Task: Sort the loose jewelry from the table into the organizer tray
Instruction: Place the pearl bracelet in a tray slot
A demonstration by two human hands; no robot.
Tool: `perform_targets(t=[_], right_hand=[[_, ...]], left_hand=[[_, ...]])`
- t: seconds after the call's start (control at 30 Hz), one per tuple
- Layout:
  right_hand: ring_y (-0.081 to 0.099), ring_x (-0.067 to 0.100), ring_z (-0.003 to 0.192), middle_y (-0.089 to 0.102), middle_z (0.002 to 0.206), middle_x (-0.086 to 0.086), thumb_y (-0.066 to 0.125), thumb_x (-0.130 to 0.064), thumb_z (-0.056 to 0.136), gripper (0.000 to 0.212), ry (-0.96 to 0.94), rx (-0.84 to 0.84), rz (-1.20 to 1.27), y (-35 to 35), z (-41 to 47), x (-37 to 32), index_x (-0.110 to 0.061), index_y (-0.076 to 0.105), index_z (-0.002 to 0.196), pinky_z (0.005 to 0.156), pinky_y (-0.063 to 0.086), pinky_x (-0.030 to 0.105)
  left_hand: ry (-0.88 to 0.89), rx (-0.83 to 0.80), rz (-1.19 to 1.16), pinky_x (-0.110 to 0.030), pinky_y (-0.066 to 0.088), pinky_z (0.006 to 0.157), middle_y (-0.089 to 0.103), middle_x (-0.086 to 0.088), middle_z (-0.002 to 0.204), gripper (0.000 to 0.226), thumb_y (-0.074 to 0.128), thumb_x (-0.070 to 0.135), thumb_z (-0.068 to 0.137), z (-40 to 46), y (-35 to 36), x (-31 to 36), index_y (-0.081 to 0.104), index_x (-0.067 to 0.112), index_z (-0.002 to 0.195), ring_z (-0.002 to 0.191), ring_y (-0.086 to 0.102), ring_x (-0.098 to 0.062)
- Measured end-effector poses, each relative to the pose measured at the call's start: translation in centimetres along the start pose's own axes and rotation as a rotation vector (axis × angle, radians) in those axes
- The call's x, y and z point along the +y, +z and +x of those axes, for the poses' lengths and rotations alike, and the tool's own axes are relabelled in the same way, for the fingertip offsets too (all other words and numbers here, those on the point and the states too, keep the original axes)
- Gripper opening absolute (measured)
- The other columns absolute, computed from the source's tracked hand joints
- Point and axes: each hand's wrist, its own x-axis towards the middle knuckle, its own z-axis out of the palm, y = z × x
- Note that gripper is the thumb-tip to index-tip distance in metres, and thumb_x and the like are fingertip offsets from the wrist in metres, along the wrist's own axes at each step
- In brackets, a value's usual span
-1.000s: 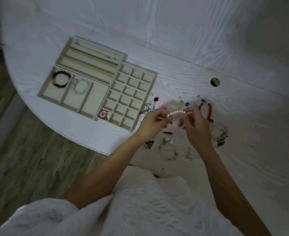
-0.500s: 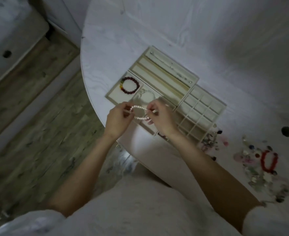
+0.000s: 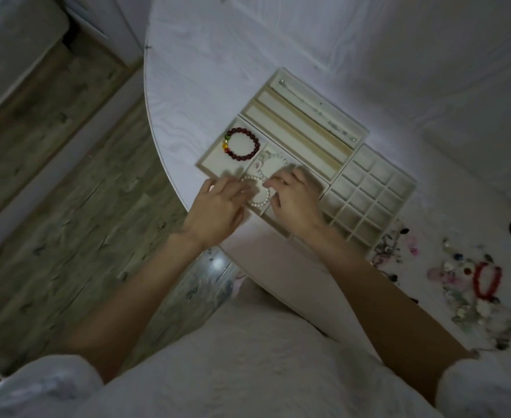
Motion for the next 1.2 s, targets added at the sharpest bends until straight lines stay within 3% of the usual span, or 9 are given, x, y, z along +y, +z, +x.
perform_targets(t=[0.13, 0.27, 0.43, 0.57, 0.73, 0.9, 1.07, 1.13, 1.2], right_hand=[[0.049, 0.026, 0.106, 0.065, 0.110, 0.001, 0.054, -0.015, 0.083, 0.026, -0.148, -0.045, -0.157, 0.8, 0.0, 0.4, -0.011, 0.072, 0.102, 0.093, 0.039, 0.041], [0.052, 0.026, 0.102, 0.066, 0.109, 0.001, 0.056, -0.015, 0.085, 0.020, -0.134, 0.009, -0.192, 1.0, -0.3, 0.5, -0.011, 0.074, 0.093, 0.085, 0.028, 0.033], [0.051, 0.027, 0.105, 0.064, 0.117, 0.001, 0.060, -0.017, 0.086, 0.025, -0.219, -0.043, -0.231, 0.9, 0.2, -0.2, -0.008, 0.068, 0.108, 0.087, 0.026, 0.033], [0.037, 0.024, 0.121, 0.047, 0.140, -0.001, 0.045, -0.027, 0.096, 0.041, -0.180, -0.111, -0.274, 0.6, 0.4, -0.4, -0.007, 0.052, 0.131, 0.097, 0.020, 0.033], [0.034, 0.024, 0.125, 0.043, 0.143, -0.001, 0.046, -0.027, 0.096, 0.042, -0.132, -0.135, -0.128, 1.0, -0.1, -0.5, -0.008, 0.050, 0.133, 0.107, 0.023, 0.036], [0.035, 0.025, 0.128, 0.053, 0.134, 0.006, 0.052, -0.015, 0.090, 0.031, -0.103, 0.051, -0.034, -1.3, -3.7, 0.4, -0.008, 0.062, 0.119, 0.107, 0.029, 0.039], [0.047, 0.025, 0.110, 0.064, 0.108, 0.007, 0.049, -0.015, 0.089, 0.021, 0.016, 0.343, -0.043, -4.6, -11.8, 3.9, -0.009, 0.068, 0.096, 0.091, 0.039, 0.039], [0.052, 0.025, 0.095, 0.066, 0.092, 0.007, 0.049, -0.013, 0.089, 0.021, 0.148, 0.438, -0.077, -5.5, -15.9, 6.4, -0.008, 0.069, 0.089, 0.084, 0.040, 0.036], [0.057, 0.030, 0.085, 0.066, 0.083, 0.008, 0.054, -0.009, 0.086, 0.014, 0.322, 0.426, -0.101, -5.1, -19.4, 8.9, -0.007, 0.068, 0.084, 0.080, 0.043, 0.039]], left_hand=[[0.035, -0.056, 0.095, -0.042, 0.027, 0.089, 0.064, 0.003, 0.116, 0.044, 0.033, 0.029, 0.085, 0.2, 0.8, 0.0, 0.069, 0.016, 0.107, 0.115, 0.046, -0.023], [0.020, -0.030, 0.089, -0.044, 0.027, 0.092, 0.067, 0.002, 0.103, 0.038, 0.036, 0.027, 0.085, -0.1, 0.5, -0.3, 0.070, 0.015, 0.097, 0.111, 0.055, -0.025], [0.007, -0.030, 0.063, -0.044, 0.025, 0.092, 0.067, 0.002, 0.106, 0.042, 0.033, 0.027, 0.085, -0.6, 0.6, -0.2, 0.068, 0.015, 0.104, 0.111, 0.054, -0.023], [-0.011, -0.070, 0.058, -0.044, 0.024, 0.093, 0.067, 0.001, 0.110, 0.042, 0.034, 0.028, 0.085, -0.8, 0.7, 0.0, 0.067, 0.016, 0.108, 0.112, 0.054, -0.023], [-0.046, -0.006, 0.009, -0.042, 0.023, 0.092, 0.066, -0.003, 0.114, 0.032, 0.058, 0.019, 0.082, -0.9, 1.1, 0.2, 0.066, 0.013, 0.113, 0.114, 0.052, -0.027], [-0.058, 0.212, -0.166, -0.034, 0.031, 0.087, 0.067, -0.006, 0.105, 0.030, 0.046, 0.021, 0.085, -0.4, 0.1, 2.5, 0.068, 0.010, 0.103, 0.104, 0.052, -0.027], [-0.020, 0.377, -0.518, -0.025, 0.041, 0.075, 0.059, -0.009, 0.095, 0.019, 0.058, 0.011, 0.083, 0.7, -0.8, 10.4, 0.058, 0.004, 0.101, 0.087, 0.052, -0.020], [0.077, 0.350, -0.569, -0.025, 0.041, 0.074, 0.059, -0.008, 0.092, 0.018, 0.058, 0.011, 0.083, 1.6, -0.2, 14.4, 0.059, 0.005, 0.100, 0.085, 0.052, -0.019], [0.177, 0.269, -0.512, -0.033, 0.046, 0.075, 0.062, -0.010, 0.094, 0.020, 0.058, 0.013, 0.084, 2.4, 1.4, 17.3, 0.063, 0.005, 0.101, 0.086, 0.056, -0.027]])
